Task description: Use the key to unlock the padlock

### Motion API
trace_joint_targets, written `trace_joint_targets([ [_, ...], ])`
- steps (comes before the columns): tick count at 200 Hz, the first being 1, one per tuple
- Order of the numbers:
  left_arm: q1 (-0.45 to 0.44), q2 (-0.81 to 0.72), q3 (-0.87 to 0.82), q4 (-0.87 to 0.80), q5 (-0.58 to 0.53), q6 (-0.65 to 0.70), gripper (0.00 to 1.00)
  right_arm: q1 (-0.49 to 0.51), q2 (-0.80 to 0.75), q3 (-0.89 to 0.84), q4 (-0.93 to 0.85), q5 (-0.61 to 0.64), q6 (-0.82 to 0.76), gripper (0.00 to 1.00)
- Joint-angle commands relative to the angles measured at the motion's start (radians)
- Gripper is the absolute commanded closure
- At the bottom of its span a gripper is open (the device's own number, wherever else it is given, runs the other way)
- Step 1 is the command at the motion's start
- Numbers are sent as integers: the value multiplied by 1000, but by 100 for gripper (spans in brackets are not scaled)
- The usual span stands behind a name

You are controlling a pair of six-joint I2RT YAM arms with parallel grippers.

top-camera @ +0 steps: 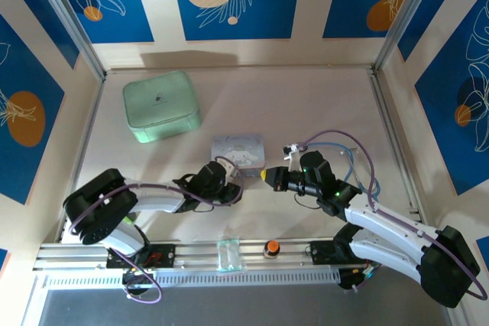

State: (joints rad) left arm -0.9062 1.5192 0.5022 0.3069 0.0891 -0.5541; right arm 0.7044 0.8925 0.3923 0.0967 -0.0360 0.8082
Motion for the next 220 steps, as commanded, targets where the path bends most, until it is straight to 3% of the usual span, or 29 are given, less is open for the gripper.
trace_joint_targets([
  [1,-19,35,25,27,0,-23,64,-3,-16,-26,14,15,12,100],
  [46,-37,74,52,80,7,-71,78,-5,-18,-41,16,23,15,100],
  [84,-39,94,60,150,-38,-188,89,-21,10,-58,36,11,23,100],
  [125,-39,140,133,161,-99,-232,93,-141,105,-77,127,-125,32,100],
  [166,-26,174,170,219,-168,-294,97,-190,181,-30,135,-195,-11,100],
  [220,-26,215,171,347,-222,-445,100,-201,274,-43,135,-284,150,100],
])
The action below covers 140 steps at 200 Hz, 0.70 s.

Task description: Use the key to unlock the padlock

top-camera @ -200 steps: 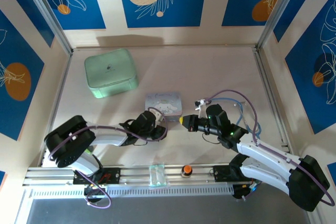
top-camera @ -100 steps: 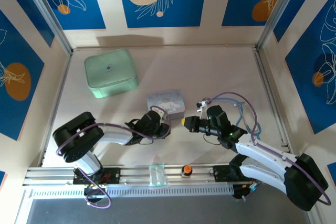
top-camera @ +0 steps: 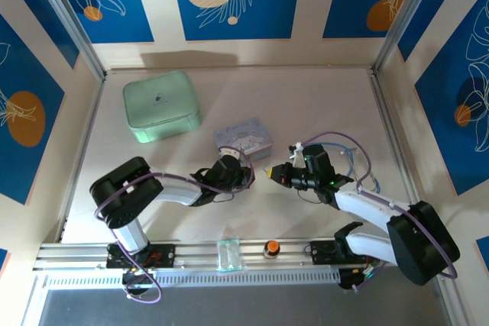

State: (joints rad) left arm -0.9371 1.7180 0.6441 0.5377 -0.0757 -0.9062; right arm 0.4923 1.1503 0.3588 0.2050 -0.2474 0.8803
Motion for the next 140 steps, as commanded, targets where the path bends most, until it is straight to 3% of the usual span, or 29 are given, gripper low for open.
trace_joint_targets([
  [1,4,17,28,117,-57,-96,100,12,17,-11,27,-71,81,100],
  [57,3,25,-1,202,-101,-232,100,60,51,-51,117,-82,188,100],
  [73,2,20,-1,209,-110,-248,100,52,89,-79,226,-119,250,100],
  [96,1,15,-3,220,-125,-267,100,49,111,-60,199,-123,231,100],
  [140,0,34,-31,293,-124,-334,100,0,153,-75,322,-199,304,100],
])
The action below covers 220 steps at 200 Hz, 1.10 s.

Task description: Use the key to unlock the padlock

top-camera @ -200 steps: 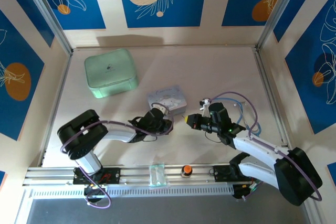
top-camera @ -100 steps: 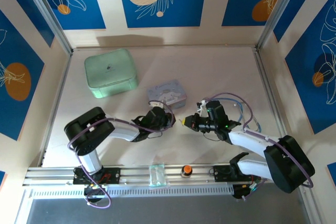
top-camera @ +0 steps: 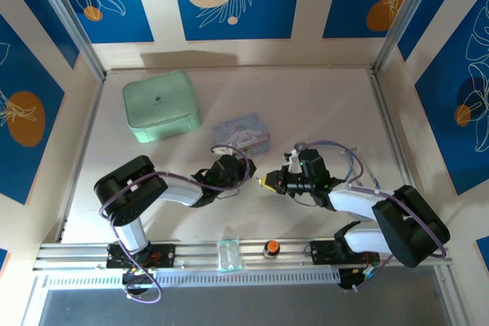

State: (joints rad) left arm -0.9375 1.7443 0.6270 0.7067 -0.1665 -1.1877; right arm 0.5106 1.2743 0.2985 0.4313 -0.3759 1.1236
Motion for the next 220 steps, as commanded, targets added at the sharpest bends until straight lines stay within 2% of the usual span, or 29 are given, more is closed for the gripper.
trace_joint_targets([
  [1,0,8,-14,126,-32,-54,100,-19,31,-15,99,-72,62,100],
  [60,-3,-40,-47,127,-80,-79,100,-23,82,30,92,-83,80,100],
  [111,-3,-29,-54,190,-69,-132,100,-17,152,50,190,-91,137,100],
  [158,-3,-48,-52,178,-78,-141,100,-19,185,63,219,-88,155,100],
  [180,-3,-59,-45,170,-74,-142,100,-41,224,49,304,-112,193,100],
  [220,-3,-72,-42,156,-86,-149,100,-35,235,61,291,-101,182,100],
])
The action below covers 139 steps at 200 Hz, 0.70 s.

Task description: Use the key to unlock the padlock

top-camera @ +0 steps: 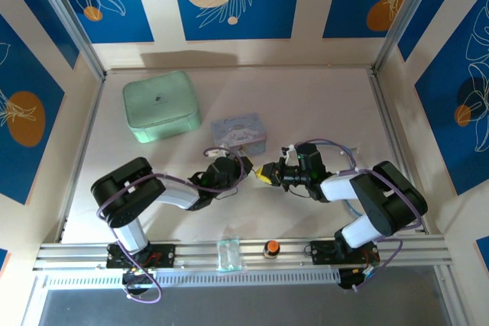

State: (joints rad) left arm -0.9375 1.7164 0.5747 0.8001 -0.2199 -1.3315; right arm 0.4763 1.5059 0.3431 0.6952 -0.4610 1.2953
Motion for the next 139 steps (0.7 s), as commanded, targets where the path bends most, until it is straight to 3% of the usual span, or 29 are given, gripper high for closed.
trace_joint_targets([
  [1,-3,-44,11,62,-32,-6,100,-1,4,15,27,-15,10,100],
  [79,-3,-13,17,96,-4,-38,100,4,18,5,73,6,16,100],
  [139,-11,-39,7,107,1,-45,100,2,94,5,209,9,75,100],
])
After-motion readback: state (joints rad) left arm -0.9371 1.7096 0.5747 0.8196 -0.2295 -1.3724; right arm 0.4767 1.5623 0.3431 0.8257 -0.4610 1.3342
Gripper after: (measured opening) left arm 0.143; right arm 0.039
